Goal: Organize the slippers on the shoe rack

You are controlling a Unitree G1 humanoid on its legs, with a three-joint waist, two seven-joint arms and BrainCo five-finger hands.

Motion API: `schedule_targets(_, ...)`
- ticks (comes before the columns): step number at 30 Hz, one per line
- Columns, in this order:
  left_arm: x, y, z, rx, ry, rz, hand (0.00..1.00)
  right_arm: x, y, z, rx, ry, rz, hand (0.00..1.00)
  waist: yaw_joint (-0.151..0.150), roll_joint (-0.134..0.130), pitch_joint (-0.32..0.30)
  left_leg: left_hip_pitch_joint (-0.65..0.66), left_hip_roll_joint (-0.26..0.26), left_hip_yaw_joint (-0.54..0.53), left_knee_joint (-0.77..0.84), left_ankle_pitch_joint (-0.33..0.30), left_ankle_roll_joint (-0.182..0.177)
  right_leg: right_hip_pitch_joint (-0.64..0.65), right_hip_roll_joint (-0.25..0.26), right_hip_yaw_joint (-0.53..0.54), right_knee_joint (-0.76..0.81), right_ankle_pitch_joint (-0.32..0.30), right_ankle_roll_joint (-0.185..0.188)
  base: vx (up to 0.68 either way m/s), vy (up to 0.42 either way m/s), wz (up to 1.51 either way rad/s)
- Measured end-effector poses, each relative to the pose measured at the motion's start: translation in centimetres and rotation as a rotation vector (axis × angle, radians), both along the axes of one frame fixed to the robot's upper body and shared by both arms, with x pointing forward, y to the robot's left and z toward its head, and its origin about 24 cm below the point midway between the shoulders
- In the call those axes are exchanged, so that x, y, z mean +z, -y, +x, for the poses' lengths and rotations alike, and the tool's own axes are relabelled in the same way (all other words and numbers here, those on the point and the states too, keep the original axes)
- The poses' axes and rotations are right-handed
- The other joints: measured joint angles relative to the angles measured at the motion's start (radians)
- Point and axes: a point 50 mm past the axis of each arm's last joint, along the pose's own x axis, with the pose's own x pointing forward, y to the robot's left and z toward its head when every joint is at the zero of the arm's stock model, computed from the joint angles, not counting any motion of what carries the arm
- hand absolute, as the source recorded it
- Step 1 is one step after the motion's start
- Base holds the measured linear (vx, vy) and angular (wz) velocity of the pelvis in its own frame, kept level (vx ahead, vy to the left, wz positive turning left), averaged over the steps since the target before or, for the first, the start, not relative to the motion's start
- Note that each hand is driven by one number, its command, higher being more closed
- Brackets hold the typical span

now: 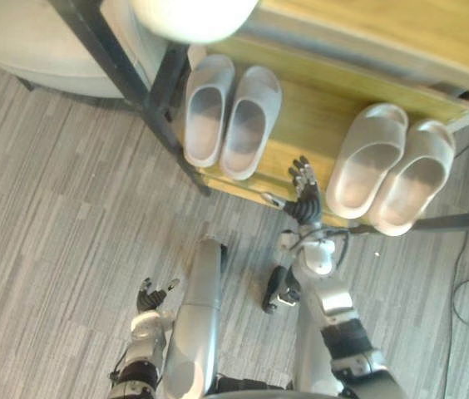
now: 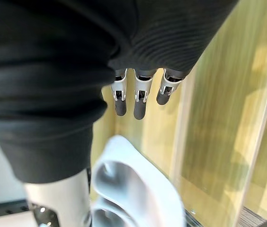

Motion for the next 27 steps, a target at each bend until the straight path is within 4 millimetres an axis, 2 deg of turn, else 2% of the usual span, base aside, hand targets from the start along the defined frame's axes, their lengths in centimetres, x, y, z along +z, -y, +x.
schedule_targets(3,-0.6,-0.5,-1.5,-0.019,-0.039,0.025,0.0,-2.4,0.6,-1.7,-0.007,-0.081,-0.044,0.0,-0.019,-0.014,-0.035,0.11,0.002,0.017,-0.1,0.014,0.007,0.108,-0.002,-0.009,-0.107,0.03,-0.004,0.13,0.028,0.0)
schedule_targets(5,-1.2,-0.9,-2.9,-0.038,-0.076,0.041,0.0,-4.2,1.1,-3.1,-0.002,-0.152,-0.068,0.0,-0.033,-0.029,-0.083,0.176,0.003,0.033,-0.173,0.032,0.01,0.174,-0.003,-0.011,-0.183,0.054,0.0,0.19,0.047,0.03)
schedule_targets(6,-1.5,-1.1,-3.8,-0.079,-0.102,0.06,0.0,-5.4,1.6,-4.4,-0.006,-0.2,-0.093,0.0,-0.045,-0.037,-0.113,0.248,0.003,0.044,-0.239,0.044,0.015,0.251,-0.003,-0.018,-0.26,0.073,0.007,0.16,0.053,0.01)
schedule_targets(7,-1.6,-1.1,-4.0,-0.085,-0.108,0.062,0.0,-5.7,1.7,-4.8,-0.004,-0.213,-0.101,0.0,-0.046,-0.041,-0.12,0.267,0.003,0.049,-0.258,0.047,0.016,0.269,-0.003,-0.018,-0.278,0.078,0.01,0.28,0.108,-0.02)
schedule_targets(8,-1.9,-1.2,-4.7,-0.108,-0.128,0.065,0.0,-6.9,2.2,-6.2,-0.003,-0.268,-0.117,0.0,-0.05,-0.051,-0.157,0.336,0.002,0.066,-0.331,0.063,0.024,0.337,-0.003,-0.02,-0.358,0.102,0.019,0.16,0.066,-0.05)
schedule_targets(12,-2.2,-1.0,-5.4,-0.182,-0.158,0.094,0.0,-8.9,3.5,-8.3,-0.023,-0.369,-0.153,0.0,-0.056,-0.06,-0.215,0.445,-0.003,0.09,-0.458,0.095,0.038,0.445,-0.002,-0.022,-0.502,0.152,0.036,0.18,0.082,-0.06)
schedule_targets(13,-2.3,-0.9,-5.7,-0.21,-0.169,0.089,0.0,-10.0,3.9,-8.8,-0.028,-0.417,-0.174,0.0,-0.064,-0.063,-0.238,0.492,-0.008,0.101,-0.521,0.116,0.043,0.488,-0.001,-0.021,-0.566,0.177,0.042,0.13,0.068,-0.07)
schedule_targets(14,-2.4,-0.8,-5.8,-0.221,-0.172,0.088,0.0,-10.5,4.1,-9.1,-0.033,-0.443,-0.185,0.0,-0.066,-0.063,-0.247,0.513,-0.012,0.106,-0.55,0.127,0.045,0.507,-0.002,-0.021,-0.595,0.189,0.043,0.12,0.069,-0.09)
schedule_targets(16,-3.0,0.6,-6.4,-0.279,-0.196,0.056,0.0,-13.5,5.2,-10.3,-0.052,-0.584,-0.2,0.0,-0.088,-0.057,-0.303,0.583,-0.025,0.12,-0.659,0.167,0.054,0.571,-0.004,-0.021,-0.707,0.236,0.057,0.11,0.065,-0.06)
schedule_targets(17,-3.0,0.9,-6.5,-0.288,-0.201,0.051,0.0,-13.9,5.3,-10.6,-0.054,-0.608,-0.199,0.0,-0.092,-0.055,-0.309,0.593,-0.026,0.122,-0.676,0.173,0.055,0.581,-0.003,-0.021,-0.725,0.244,0.059,0.11,0.063,-0.05)
schedule_targets(18,-3.3,1.4,-6.8,-0.311,-0.216,0.043,0.0,-15.0,5.6,-11.2,-0.057,-0.665,-0.2,0.0,-0.098,-0.052,-0.324,0.619,-0.031,0.126,-0.719,0.19,0.058,0.604,-0.004,-0.02,-0.766,0.262,0.063,0.12,0.066,-0.11)
schedule_targets(19,-3.6,2.3,-7.0,-0.347,-0.225,0.023,0.0,-17.1,6.0,-12.6,-0.061,-0.772,-0.206,0.0,-0.104,-0.046,-0.343,0.667,-0.036,0.139,-0.797,0.224,0.062,0.641,-0.001,-0.017,-0.839,0.297,0.069,0.12,0.058,-0.16)
schedule_targets(20,-3.6,2.6,-7.0,-0.357,-0.225,0.017,0.0,-18.0,6.2,-13.3,-0.063,-0.824,-0.218,0.0,-0.106,-0.043,-0.349,0.69,-0.039,0.143,-0.838,0.242,0.063,0.657,0.0,-0.013,-0.872,0.314,0.07,0.11,0.049,-0.15)
schedule_targets(21,-3.6,2.8,-6.9,-0.364,-0.226,0.018,0.0,-18.3,6.3,-13.6,-0.063,-0.844,-0.223,0.0,-0.106,-0.041,-0.35,0.697,-0.04,0.143,-0.851,0.248,0.063,0.663,0.001,-0.012,-0.881,0.319,0.072,0.06,0.015,-0.09)
schedule_targets(23,-3.9,3.1,-7.1,-0.399,-0.245,0.024,0.0,-20.5,6.8,-15.4,-0.051,-0.977,-0.245,0.0,-0.115,-0.032,-0.36,0.747,-0.044,0.145,-0.932,0.287,0.067,0.698,0.006,-0.007,-0.94,0.349,0.075,0.05,0.012,-0.05)
schedule_targets(25,-4.1,3.4,-7.3,-0.424,-0.26,0.022,0.0,-21.7,7.2,-16.7,-0.07,-1.061,-0.226,0.0,-0.118,-0.027,-0.363,0.783,-0.045,0.147,-0.985,0.311,0.067,0.722,0.012,-0.002,-0.975,0.366,0.075,0.02,-0.003,-0.07)
schedule_targets(27,-4.1,3.5,-7.5,-0.433,-0.266,0.021,0.0,-21.9,7.5,-16.6,-0.071,-1.08,-0.234,0.0,-0.119,-0.023,-0.366,0.799,-0.044,0.152,-1.012,0.326,0.067,0.731,0.015,0.001,-0.99,0.374,0.075,0.0,-0.006,-0.07)
